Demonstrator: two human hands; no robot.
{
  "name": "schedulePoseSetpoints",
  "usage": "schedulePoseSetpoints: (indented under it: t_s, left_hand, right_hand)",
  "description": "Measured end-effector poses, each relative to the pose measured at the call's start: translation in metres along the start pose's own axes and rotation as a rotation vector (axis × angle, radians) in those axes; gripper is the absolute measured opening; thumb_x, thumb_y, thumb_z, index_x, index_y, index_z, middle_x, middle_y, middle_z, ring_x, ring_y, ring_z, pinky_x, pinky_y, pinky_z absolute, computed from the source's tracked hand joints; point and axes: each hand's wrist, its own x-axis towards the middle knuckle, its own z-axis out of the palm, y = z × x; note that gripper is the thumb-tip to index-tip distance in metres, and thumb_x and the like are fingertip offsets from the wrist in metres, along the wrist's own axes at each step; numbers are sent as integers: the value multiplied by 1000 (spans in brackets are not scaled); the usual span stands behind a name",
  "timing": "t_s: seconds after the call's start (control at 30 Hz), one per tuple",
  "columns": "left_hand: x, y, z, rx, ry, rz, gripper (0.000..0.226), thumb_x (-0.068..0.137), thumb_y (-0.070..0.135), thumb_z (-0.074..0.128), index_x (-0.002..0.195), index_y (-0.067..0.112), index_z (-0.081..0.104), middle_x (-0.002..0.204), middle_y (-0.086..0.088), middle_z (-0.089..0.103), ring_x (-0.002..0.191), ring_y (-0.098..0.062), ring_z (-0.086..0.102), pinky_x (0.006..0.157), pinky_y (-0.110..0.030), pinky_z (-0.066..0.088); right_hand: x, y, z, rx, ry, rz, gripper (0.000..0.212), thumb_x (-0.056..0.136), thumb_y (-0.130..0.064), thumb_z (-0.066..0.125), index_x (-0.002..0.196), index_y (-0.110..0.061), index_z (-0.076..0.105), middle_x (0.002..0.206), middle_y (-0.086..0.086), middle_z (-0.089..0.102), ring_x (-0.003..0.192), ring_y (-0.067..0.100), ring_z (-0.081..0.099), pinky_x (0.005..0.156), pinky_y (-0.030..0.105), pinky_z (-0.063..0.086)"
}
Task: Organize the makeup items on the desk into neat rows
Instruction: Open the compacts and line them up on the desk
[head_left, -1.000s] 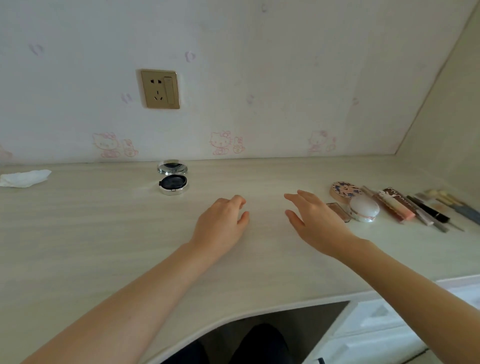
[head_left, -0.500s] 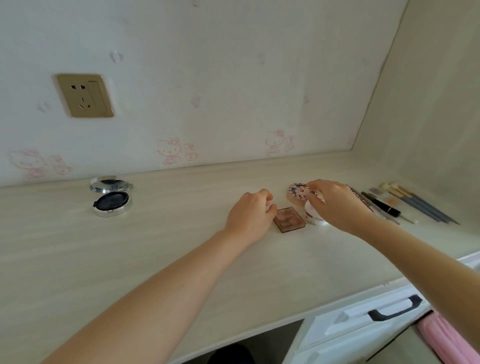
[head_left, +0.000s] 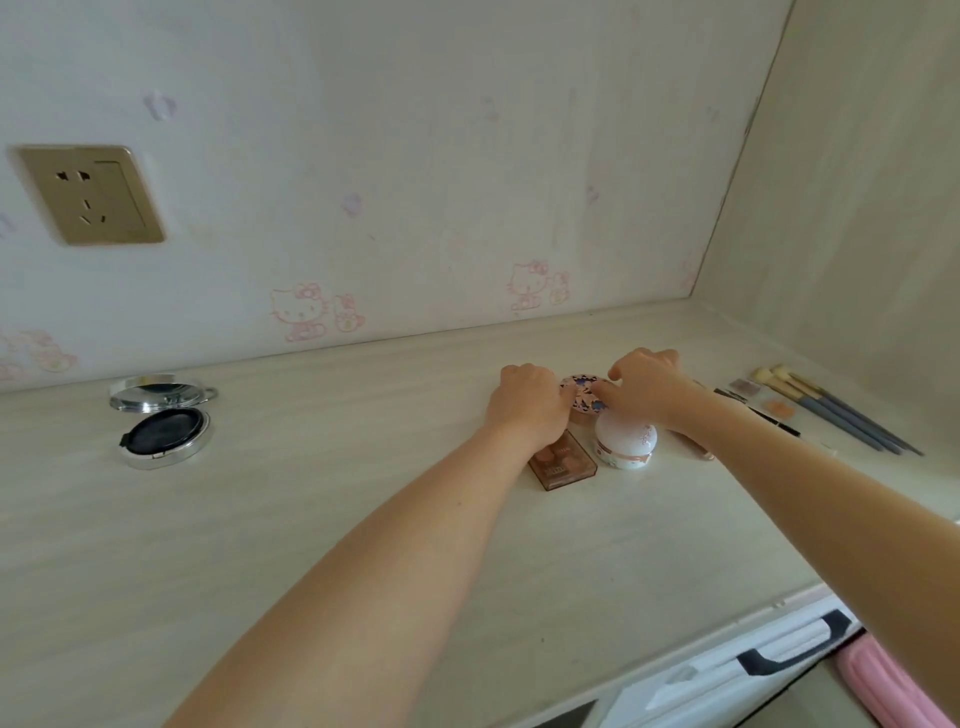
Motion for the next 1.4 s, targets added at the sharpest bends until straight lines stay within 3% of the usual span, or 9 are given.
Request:
schedulePoseSetpoints:
  t_s: [0.1, 0.27, 0.4, 0.5, 0.67, 0.87, 1.03, 1.23, 1.4]
  left_hand:
    - [8, 1, 8, 12, -41, -14, 59, 96, 50, 43, 89, -5, 62, 95, -21, 63, 106, -35, 51, 86, -41, 43]
    - [12, 0, 15, -121, -38, -65, 48, 92, 44, 55, 92, -3, 61, 98, -24, 63, 101, -36, 55, 67, -34, 39]
    - [9, -1, 15, -183, -7, -83, 44, 89, 43, 61, 110, 4, 60, 115, -20, 56, 101, -30, 56, 71, -31, 43]
    - [4, -4, 14, -211, 47, -35, 45, 89, 37, 62, 123, 9, 52, 124, -16, 51, 109, -27, 50, 82, -30, 41]
    - [0, -7, 14, -421, 73, -54, 40, 86, 28, 69, 117, 16, 48, 117, -9, 58, 97, -22, 60, 68, -27, 48]
    - [-11, -7, -12, -623, 240, 1, 27, 86, 11, 66, 112, 13, 56, 99, -3, 64, 83, -9, 58, 60, -4, 40]
    - [-24, -14, -47, -827, 264, 21, 25, 82, 8, 70, 101, 21, 59, 99, -8, 66, 86, -24, 66, 76, -34, 56]
    - [-67, -34, -87, -1082, 221, -39, 23, 87, 5, 66, 105, 18, 62, 102, -7, 67, 87, -19, 70, 74, -33, 60]
    - [-106, -63, -116, -1210, 153, -129, 22, 88, 5, 65, 109, 14, 65, 103, -11, 71, 89, -26, 71, 75, -35, 59]
  right_hand:
    - [3, -2, 2, 1, -29, 15, 52, 97, -49, 36, 62, -12, 47, 69, 3, 46, 83, 25, 47, 90, 37, 29]
    - [4, -6, 2, 87, -54, 56, 50, 96, -44, 42, 58, -12, 40, 59, 1, 41, 75, 25, 45, 98, 39, 33]
    - [-6, -6, -4, 350, 44, 113, 34, 95, -26, 47, 90, 1, 67, 84, 15, 67, 90, 32, 59, 98, 35, 38]
    - [-12, -4, -7, 515, 101, 122, 28, 93, -20, 51, 110, -1, 62, 105, 16, 66, 97, 30, 58, 83, 34, 44]
    - [-12, -4, -2, 669, 133, 112, 20, 91, -19, 58, 109, -11, 51, 103, 7, 61, 90, 22, 58, 68, 30, 46]
    - [-15, -15, -25, 757, 207, 13, 18, 86, -12, 65, 95, -16, 51, 100, 7, 65, 92, 26, 63, 80, 40, 54]
    - [-24, -34, -48, 978, 174, -36, 22, 87, -10, 65, 104, -18, 53, 101, 11, 67, 88, 27, 68, 76, 44, 59]
    - [-53, -69, -63, 1069, 112, -162, 27, 89, -9, 61, 113, -21, 57, 107, 9, 66, 90, 23, 68, 75, 37, 60]
    - [-86, -106, -62, 954, 50, -329, 55, 88, -3, 58, 138, -20, 44, 134, -2, 51, 96, 18, 67, 72, 37, 60]
